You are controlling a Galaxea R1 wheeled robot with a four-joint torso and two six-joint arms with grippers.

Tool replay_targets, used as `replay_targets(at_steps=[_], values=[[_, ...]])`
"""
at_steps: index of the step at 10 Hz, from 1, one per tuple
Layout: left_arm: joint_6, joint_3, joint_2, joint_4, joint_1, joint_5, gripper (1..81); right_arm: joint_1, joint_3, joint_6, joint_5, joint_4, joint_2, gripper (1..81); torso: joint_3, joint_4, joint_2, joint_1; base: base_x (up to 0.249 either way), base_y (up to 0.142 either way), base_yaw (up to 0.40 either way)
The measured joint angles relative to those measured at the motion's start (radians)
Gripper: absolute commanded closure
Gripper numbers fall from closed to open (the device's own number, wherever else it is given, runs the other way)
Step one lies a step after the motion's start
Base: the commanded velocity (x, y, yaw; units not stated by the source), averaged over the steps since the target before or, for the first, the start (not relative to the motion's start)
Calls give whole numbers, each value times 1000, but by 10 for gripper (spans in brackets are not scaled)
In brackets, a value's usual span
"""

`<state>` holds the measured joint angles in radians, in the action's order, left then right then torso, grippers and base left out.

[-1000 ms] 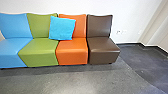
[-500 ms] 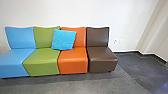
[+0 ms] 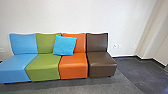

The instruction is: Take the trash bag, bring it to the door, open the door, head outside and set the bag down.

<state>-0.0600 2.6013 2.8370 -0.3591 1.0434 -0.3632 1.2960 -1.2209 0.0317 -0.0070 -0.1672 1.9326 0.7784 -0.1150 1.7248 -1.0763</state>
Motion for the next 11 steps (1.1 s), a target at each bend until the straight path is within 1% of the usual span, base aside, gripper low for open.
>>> replay_targets(at_steps=[1,3,4,5,6,8,10,11], values=[[-13,0,1,0,12,1,811,-2,-3,0,0,0,6,10,-1,0,-30,20,0,0,0],[-28,0,3,0,36,5,811,-3,-56,0,-5,0,50,10,-2,0,-104,67,0,0,0],[-41,0,2,0,49,28,811,-2,-79,-1,-5,0,70,10,-2,0,-144,92,0,0,0],[-45,7,3,0,63,65,811,-1,-102,-2,-9,1,101,10,-2,0,-180,116,0,0,0],[-48,13,3,-1,78,86,811,3,-125,-4,-9,1,124,10,-2,0,-218,140,0,0,0],[-53,18,3,-1,104,108,811,11,-180,-5,-10,1,157,10,-2,0,-291,187,0,0,0],[-89,18,12,-1,155,161,811,26,-229,-5,-11,3,201,10,-6,0,-365,233,0,0,0],[-101,18,21,-1,183,178,811,29,-241,-6,-11,3,219,10,-20,0,-396,253,0,0,0]])
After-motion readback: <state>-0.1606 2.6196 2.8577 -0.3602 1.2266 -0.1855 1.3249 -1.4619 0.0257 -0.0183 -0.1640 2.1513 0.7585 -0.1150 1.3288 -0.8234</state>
